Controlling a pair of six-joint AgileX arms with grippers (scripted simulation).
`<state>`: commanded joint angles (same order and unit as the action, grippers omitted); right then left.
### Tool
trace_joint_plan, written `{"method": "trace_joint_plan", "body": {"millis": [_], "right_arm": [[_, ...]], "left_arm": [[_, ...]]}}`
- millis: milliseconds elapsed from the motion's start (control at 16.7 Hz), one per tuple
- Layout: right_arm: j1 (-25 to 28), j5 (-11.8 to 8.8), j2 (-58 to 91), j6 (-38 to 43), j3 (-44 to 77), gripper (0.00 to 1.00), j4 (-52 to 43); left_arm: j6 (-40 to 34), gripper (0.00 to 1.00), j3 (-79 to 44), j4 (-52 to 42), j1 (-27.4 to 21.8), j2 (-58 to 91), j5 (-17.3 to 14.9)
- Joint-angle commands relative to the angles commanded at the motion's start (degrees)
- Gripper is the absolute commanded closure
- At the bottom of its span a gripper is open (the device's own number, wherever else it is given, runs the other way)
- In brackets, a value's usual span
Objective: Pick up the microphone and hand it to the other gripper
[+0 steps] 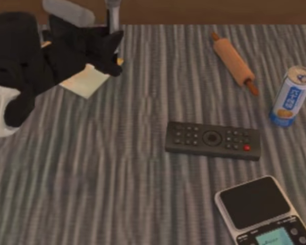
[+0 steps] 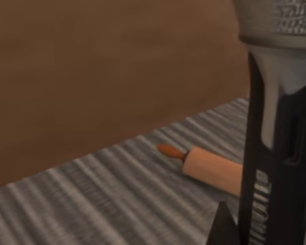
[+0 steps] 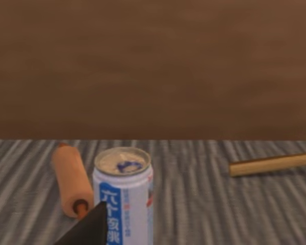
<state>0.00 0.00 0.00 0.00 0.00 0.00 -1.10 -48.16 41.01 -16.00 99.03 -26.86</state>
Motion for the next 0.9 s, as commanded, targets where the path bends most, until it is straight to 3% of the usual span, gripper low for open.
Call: {"method": "trace_joint_plan", "body": {"millis": [240, 600, 720, 900], "right_arm": [[0.0, 0.0, 0.0, 0.0, 0.0, 0.0, 0.0], [0.0, 0.0, 0.0, 0.0, 0.0, 0.0, 0.0], [0.0, 0.0, 0.0, 0.0, 0.0, 0.0, 0.0], [0.0, 0.0, 0.0, 0.0, 0.0, 0.0, 0.0]], "left_arm": [[2.03, 1.0, 2.49, 7.85, 0.45, -3.48, -3.39], [2.16, 1.0, 2.36, 8.12, 0.0, -3.57, -3.27], [2.07, 1.0, 2.33, 7.86, -2.08, -4.36, -1.13], [1.73, 1.0, 2.47, 6.86, -8.25, -6.92, 5.51]]}}
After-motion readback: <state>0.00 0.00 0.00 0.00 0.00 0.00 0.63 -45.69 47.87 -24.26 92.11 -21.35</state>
